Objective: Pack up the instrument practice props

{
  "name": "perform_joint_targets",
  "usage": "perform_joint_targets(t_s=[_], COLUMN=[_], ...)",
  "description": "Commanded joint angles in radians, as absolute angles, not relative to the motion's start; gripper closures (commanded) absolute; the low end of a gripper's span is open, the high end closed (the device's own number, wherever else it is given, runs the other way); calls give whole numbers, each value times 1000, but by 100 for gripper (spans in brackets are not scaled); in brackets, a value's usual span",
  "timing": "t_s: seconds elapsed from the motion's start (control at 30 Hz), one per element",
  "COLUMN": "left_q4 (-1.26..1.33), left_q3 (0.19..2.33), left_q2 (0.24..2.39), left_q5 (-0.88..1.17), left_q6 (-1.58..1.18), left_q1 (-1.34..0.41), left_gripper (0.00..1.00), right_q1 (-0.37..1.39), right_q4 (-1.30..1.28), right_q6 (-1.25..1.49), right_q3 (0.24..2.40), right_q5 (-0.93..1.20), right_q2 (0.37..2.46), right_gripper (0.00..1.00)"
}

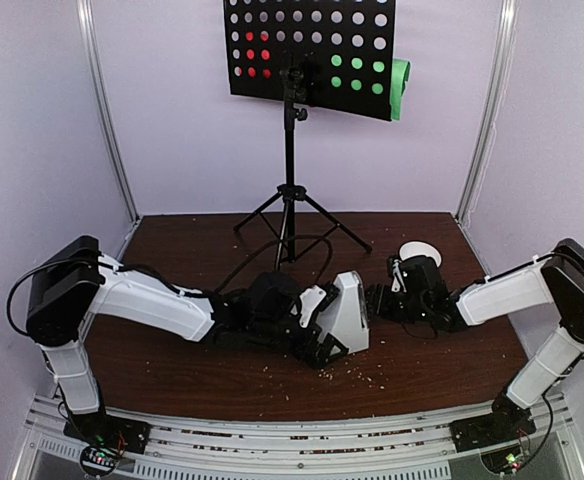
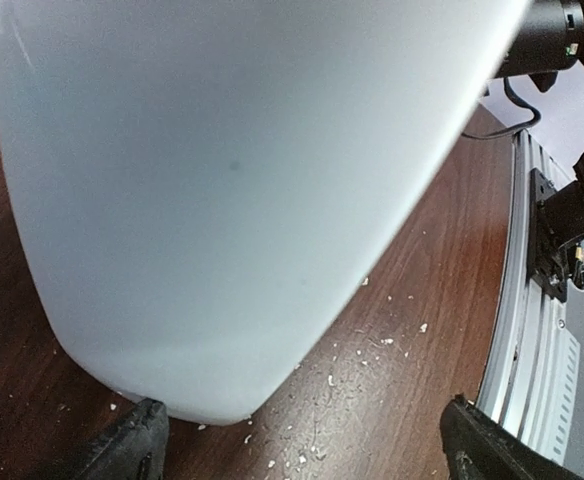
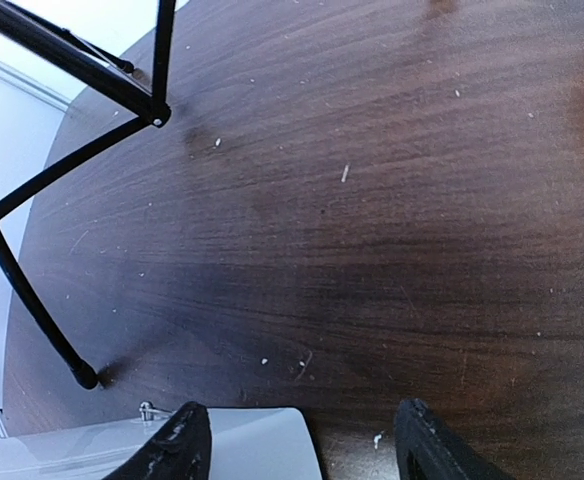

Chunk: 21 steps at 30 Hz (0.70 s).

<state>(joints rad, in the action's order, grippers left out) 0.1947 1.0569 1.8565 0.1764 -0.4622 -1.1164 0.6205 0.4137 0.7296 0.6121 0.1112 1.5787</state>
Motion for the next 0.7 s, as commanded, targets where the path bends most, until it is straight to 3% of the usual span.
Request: perform_joint_targets(t_s=[0.0, 0.13, 0.27, 0.67], left_q4=[269, 211, 204, 251], left_q3=[1021, 1012, 1022, 1224], left_q2=[1767, 1665, 1620, 1777], left_q5=[160, 75, 82, 425], left_q6=[-443, -363, -297, -64], left_q1=[-1122, -1106, -1053, -958], left_gripper=[2, 2, 2, 2], right_q1=[627, 566, 528, 517], right_q4=[439, 441, 436, 471], right_q6=[705, 702, 673, 621], right_q3=[619, 558, 493, 357], right_q5=[96, 75, 49, 40], right_q2=[1540, 1436, 1316, 1010], right_gripper=[32, 17, 9, 0])
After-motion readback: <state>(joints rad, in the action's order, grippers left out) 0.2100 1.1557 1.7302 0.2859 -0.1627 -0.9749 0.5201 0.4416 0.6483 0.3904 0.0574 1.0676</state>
